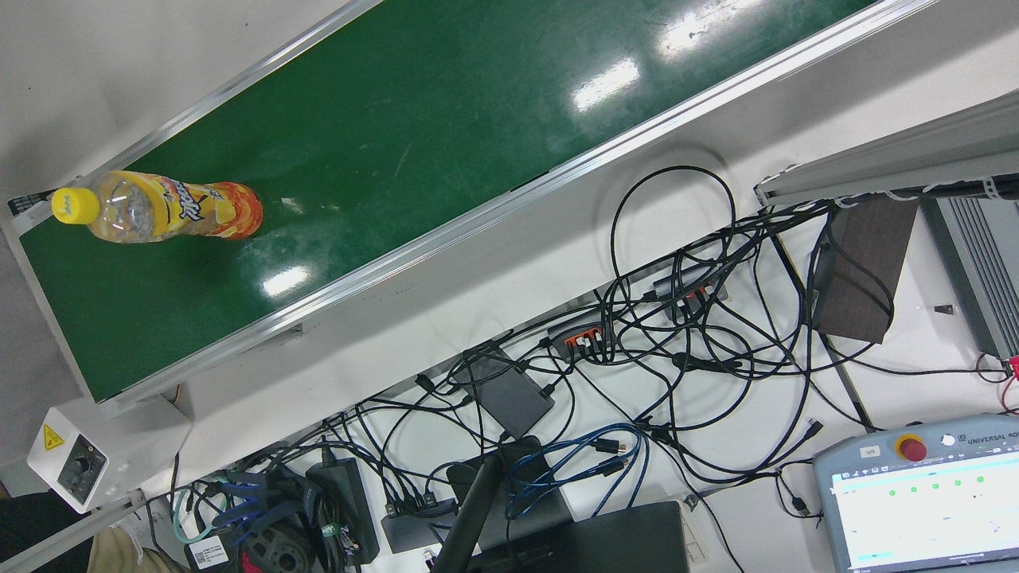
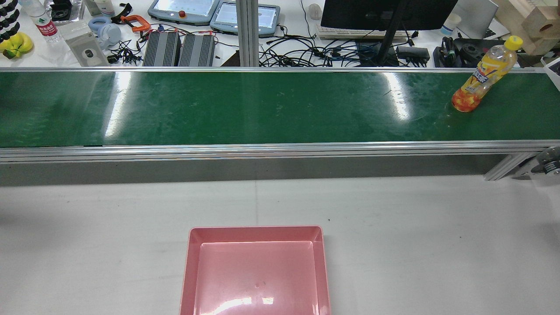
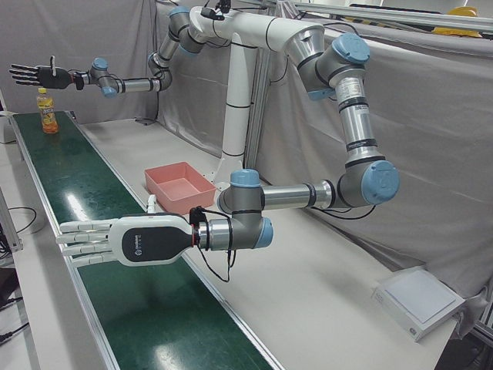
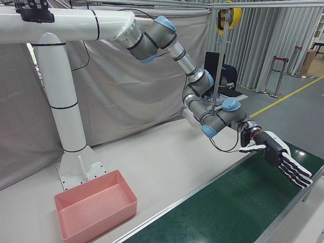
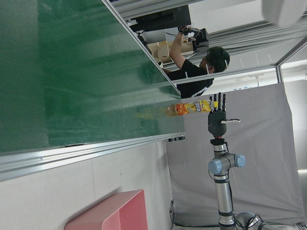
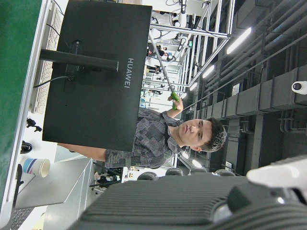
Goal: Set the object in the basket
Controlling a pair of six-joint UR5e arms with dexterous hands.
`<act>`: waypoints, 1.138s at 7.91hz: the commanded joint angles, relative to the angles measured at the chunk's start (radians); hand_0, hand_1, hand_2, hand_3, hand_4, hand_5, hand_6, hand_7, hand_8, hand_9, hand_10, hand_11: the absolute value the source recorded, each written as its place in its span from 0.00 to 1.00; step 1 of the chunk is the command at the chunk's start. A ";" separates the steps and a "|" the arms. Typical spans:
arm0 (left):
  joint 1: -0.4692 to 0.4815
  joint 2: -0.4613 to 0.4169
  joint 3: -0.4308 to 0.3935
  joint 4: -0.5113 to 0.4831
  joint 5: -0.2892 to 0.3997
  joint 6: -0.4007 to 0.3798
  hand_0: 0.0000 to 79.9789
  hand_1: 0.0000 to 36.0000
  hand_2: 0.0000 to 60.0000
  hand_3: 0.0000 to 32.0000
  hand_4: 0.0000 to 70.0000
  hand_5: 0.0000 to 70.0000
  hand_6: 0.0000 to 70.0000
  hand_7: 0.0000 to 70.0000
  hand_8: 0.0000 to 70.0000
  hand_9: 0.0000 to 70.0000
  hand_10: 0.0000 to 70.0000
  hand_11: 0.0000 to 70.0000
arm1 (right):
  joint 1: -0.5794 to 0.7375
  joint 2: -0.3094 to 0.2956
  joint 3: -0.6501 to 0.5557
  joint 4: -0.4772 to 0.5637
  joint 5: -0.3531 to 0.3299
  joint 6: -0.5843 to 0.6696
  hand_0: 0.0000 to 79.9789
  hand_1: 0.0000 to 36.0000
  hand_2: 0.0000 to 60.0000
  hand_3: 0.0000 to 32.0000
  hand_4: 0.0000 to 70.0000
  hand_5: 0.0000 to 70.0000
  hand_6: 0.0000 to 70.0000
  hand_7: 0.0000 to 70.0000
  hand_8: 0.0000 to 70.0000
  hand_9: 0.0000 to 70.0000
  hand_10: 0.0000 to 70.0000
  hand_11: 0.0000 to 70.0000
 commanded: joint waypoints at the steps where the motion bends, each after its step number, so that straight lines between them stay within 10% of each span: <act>1: -0.001 0.000 -0.015 0.007 0.000 0.000 0.77 0.28 0.00 0.08 0.00 0.00 0.00 0.00 0.00 0.00 0.00 0.00 | 0.000 0.000 0.000 0.000 0.000 0.001 0.00 0.00 0.00 0.00 0.00 0.00 0.00 0.00 0.00 0.00 0.00 0.00; 9: -0.001 0.002 -0.024 0.018 0.002 0.000 0.76 0.26 0.00 0.06 0.00 0.00 0.00 0.00 0.00 0.00 0.00 0.00 | 0.000 0.000 0.000 0.000 0.000 0.001 0.00 0.00 0.00 0.00 0.00 0.00 0.00 0.00 0.00 0.00 0.00 0.00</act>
